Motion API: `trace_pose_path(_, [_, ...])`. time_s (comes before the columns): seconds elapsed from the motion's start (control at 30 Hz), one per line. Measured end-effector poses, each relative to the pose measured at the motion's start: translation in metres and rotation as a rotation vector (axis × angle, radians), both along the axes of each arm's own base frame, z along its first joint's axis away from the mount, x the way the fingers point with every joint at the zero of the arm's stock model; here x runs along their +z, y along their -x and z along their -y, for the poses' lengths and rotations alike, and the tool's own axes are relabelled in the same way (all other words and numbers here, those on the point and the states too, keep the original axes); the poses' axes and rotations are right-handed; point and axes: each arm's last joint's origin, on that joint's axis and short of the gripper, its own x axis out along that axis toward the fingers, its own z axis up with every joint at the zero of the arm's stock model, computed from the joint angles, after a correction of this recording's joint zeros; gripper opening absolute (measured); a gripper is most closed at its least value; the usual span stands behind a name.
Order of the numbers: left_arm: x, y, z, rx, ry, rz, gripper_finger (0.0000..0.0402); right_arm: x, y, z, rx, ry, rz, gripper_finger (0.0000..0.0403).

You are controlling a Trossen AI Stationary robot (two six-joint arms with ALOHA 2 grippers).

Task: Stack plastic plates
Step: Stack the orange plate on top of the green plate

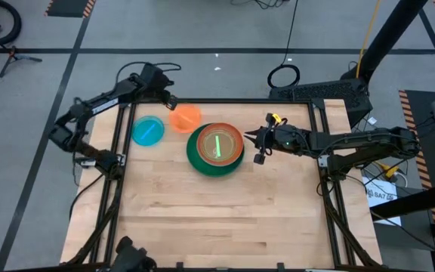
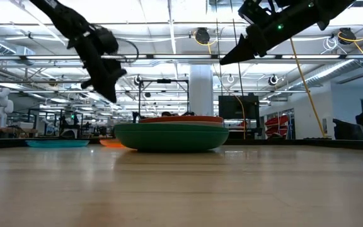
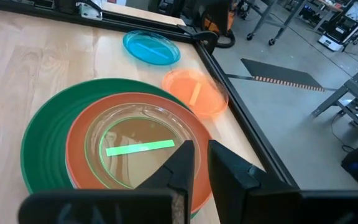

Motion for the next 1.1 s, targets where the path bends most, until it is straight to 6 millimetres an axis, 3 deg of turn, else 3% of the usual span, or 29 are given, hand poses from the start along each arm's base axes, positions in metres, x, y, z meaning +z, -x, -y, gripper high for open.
trace_pose_path(0.13, [0.021,0.003,0.014,-0.022,-0.058,0.044,0.0026,0.0,0.0,0.0,0.001,0.003,-0.006,0.0038])
trace_pose_path(0.27, [0.025,0.0,0.025,-0.137,-0.016,0.075,0.0026,-0.001,0.0,0.0,-0.005,-0.011,-0.004,0.0038])
trace_pose_path(0.43, [0.009,-0.008,0.038,-0.36,0.095,0.127,0.0026,-0.001,0.001,0.0,-0.007,-0.016,-0.009,0.0038])
trace_pose_path(0.7, [-0.03,-0.016,0.074,-0.665,0.152,-0.038,0.0026,-0.001,0.001,0.0,-0.007,-0.016,-0.009,0.0038])
trace_pose_path(0.9, [-0.033,-0.028,0.091,-0.765,0.125,-0.09,0.0027,-0.002,0.001,0.0,-0.007,-0.017,-0.009,0.0038])
trace_pose_path(1.1, [-0.034,-0.033,0.095,-0.754,-0.05,-0.318,0.0027,-0.001,0.001,0.0,-0.004,-0.01,-0.012,0.0038])
